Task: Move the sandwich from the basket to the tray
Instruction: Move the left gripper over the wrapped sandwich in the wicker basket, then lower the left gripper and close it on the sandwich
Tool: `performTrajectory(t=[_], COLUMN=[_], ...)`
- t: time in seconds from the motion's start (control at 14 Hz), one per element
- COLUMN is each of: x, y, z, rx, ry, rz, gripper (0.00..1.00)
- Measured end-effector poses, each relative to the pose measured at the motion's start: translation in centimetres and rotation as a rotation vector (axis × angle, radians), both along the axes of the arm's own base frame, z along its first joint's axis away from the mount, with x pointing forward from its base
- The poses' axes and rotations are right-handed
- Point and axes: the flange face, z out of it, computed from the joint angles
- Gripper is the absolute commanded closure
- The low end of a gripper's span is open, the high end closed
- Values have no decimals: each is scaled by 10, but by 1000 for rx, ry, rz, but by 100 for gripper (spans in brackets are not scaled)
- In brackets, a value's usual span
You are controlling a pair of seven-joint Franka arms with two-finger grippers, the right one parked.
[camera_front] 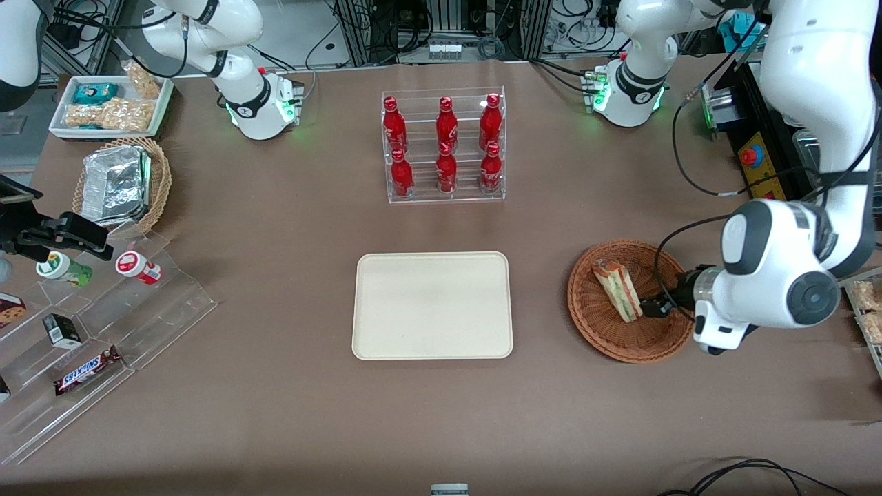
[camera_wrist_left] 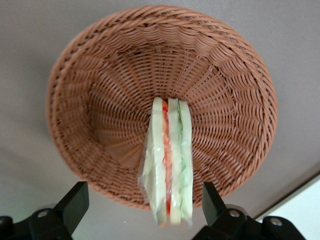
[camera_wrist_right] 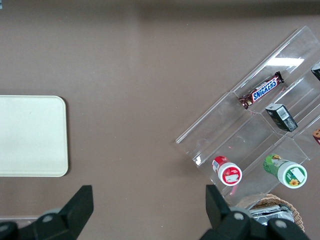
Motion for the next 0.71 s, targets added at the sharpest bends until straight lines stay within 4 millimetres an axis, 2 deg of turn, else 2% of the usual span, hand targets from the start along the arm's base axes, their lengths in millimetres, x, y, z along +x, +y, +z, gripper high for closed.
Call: performTrajectory(t=[0.36,0.57,0.71], x=[-2,-11,-24], y=[-28,-32,-35], z=[-48,-74,-94], rx=[-13,-16,-15], ry=[4,-12,-3], rz=[-14,-11,-15], gripper=[0,0,0])
